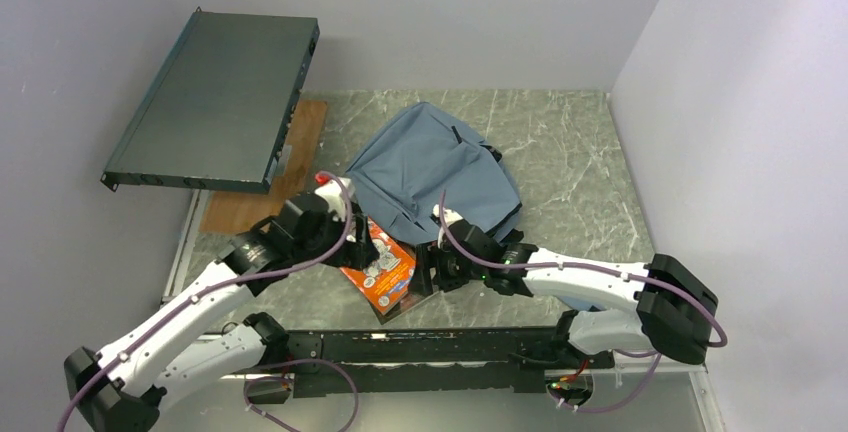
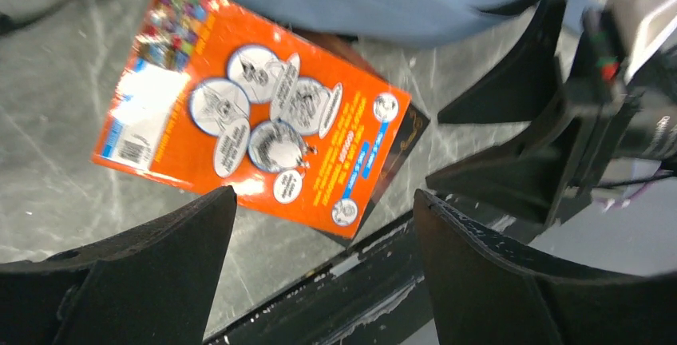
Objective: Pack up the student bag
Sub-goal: Move the book to the center of the board, then pick up the book from the center of the board.
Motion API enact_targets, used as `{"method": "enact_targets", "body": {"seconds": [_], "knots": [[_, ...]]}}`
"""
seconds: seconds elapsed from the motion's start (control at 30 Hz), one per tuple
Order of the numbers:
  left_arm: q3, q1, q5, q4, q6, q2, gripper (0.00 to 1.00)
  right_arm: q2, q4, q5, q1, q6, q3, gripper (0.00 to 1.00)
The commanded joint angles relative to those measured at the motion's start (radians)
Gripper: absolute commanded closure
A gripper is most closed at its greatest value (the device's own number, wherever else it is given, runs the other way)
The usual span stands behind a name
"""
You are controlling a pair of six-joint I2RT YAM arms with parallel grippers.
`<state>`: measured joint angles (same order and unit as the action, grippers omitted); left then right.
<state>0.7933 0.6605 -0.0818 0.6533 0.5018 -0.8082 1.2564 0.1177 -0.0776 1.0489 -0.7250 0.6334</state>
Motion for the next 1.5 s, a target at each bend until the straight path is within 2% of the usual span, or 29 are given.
{"method": "enact_targets", "body": {"seconds": [0.0,0.07,0.2,0.33,0.43,0.57,0.73,0.87,1.07,1.3,1.47], "knots": [[-0.030,0.117,0.098,-0.042,0.130,-0.022,0.14,-0.038,-0.077,-0.074,-0.028,-0.092,-0.019,0.28],[-0.049,0.156,0.195,0.002,0.238,-0.039,0.13,-0.037,-0.076,-0.061,-0.043,-0.105,-0.022,0.28],[-0.163,0.160,0.266,0.011,0.425,-0.002,0.11,-0.043,-0.091,-0.038,-0.074,-0.129,-0.022,0.32],[-0.262,0.153,0.340,-0.025,0.528,0.097,0.01,-0.020,-0.018,-0.006,-0.073,-0.037,0.065,0.35],[-0.315,0.139,0.338,-0.094,0.557,0.144,0.00,0.035,0.001,-0.007,-0.072,0.020,0.133,0.38],[-0.367,0.101,0.314,-0.168,0.588,0.151,0.00,0.123,-0.023,-0.064,-0.070,0.063,0.192,0.49],[-0.458,0.055,0.323,-0.232,0.652,0.194,0.00,0.204,-0.144,-0.100,-0.071,0.046,0.170,0.60],[-0.537,0.041,0.301,-0.338,0.693,0.244,0.00,0.261,-0.180,-0.076,-0.072,0.035,0.150,0.67],[-0.590,0.039,0.269,-0.428,0.714,0.226,0.00,0.285,-0.201,-0.027,-0.075,0.016,0.064,0.71],[-0.692,0.040,0.244,-0.643,0.723,0.233,0.00,0.300,-0.239,-0.026,-0.079,-0.004,0.021,0.73],[-0.682,0.040,0.298,-0.594,0.733,0.245,0.00,0.314,-0.241,-0.043,-0.081,0.005,0.046,0.73]]}}
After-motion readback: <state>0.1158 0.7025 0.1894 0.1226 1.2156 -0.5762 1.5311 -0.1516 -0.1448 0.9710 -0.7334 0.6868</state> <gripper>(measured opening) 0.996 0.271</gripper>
